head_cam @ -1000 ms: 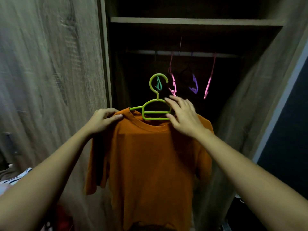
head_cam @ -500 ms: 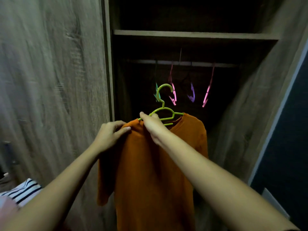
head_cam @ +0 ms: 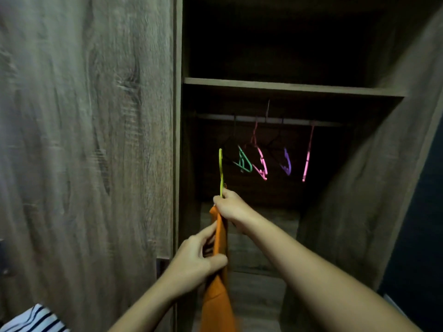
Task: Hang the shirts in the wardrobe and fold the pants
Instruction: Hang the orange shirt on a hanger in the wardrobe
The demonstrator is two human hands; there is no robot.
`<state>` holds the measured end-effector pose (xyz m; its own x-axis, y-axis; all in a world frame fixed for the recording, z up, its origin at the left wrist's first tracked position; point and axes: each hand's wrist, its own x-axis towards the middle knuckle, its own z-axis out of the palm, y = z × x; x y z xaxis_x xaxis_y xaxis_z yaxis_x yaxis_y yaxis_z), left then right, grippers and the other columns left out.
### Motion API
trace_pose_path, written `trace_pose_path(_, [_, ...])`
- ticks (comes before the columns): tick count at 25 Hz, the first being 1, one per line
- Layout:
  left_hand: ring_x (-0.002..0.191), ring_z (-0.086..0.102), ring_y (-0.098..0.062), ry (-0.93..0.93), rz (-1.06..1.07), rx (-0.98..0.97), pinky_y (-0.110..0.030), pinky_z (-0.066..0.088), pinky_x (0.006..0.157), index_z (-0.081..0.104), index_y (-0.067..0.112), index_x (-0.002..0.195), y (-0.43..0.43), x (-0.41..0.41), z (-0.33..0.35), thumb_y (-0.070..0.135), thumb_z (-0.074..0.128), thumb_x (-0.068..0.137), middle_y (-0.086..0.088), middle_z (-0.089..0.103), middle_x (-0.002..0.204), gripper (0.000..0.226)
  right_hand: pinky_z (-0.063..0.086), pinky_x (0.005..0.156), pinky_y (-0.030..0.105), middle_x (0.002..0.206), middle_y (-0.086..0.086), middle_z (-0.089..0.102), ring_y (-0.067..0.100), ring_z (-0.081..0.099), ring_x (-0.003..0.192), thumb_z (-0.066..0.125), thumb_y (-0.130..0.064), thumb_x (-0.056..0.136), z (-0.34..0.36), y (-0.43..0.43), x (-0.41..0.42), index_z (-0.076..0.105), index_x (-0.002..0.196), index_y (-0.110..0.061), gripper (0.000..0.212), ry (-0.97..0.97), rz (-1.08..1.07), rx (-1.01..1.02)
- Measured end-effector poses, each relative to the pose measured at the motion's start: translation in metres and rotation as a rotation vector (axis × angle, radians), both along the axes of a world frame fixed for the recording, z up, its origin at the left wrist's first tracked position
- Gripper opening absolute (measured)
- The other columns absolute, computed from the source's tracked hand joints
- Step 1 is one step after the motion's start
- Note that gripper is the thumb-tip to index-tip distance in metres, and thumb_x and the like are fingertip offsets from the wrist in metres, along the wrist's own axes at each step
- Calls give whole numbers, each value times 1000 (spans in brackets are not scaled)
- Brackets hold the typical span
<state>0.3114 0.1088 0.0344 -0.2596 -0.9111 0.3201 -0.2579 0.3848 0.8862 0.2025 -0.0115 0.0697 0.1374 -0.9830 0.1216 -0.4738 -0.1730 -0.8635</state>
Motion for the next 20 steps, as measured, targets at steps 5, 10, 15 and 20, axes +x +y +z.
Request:
trace_pose_path(5, [75, 63, -1, -231, 244, -211, -15, 49, 77, 24, 36, 144, -33, -21, -8, 35, 62, 85, 3, 68, 86, 70, 46, 62, 22, 73, 4, 56, 11, 57, 66, 41, -16, 94, 26, -27, -13, 53, 93, -16, 12, -104, 75, -72])
trace_pose_path(10, [125, 48, -2, -253, 490, -370, -19, 31, 110, 18, 31, 149, -83, -53, -18, 36, 50, 94, 12, 46, 140, 63, 50, 73, 24, 85, 2, 67, 14, 64, 80, 45, -21, 93, 58, -89, -17, 64, 109, -20, 25, -35, 112, -183])
trace_pose_path(15, [115, 50, -1, -87, 684, -552, -10, 40, 90, 36, 48, 130, -199, -58, 23, 40, 40, 94, 17, 51, 129, 37, 52, 90, 34, 103, 5, 72, 19, 67, 94, 52, -31, 87, 83, -166, -14, 66, 114, -25, 31, -28, 94, -265])
trace_pose_path(20, [108, 60, 3, -182, 804, -584, -8, 38, 94, 50, 28, 135, -225, -78, 24, 59, 20, 92, 14, 63, 123, 61, 49, 74, 30, 78, 2, 66, 14, 62, 70, 53, -25, 89, 118, -229, -6, 63, 82, -22, 12, 43, 111, -244])
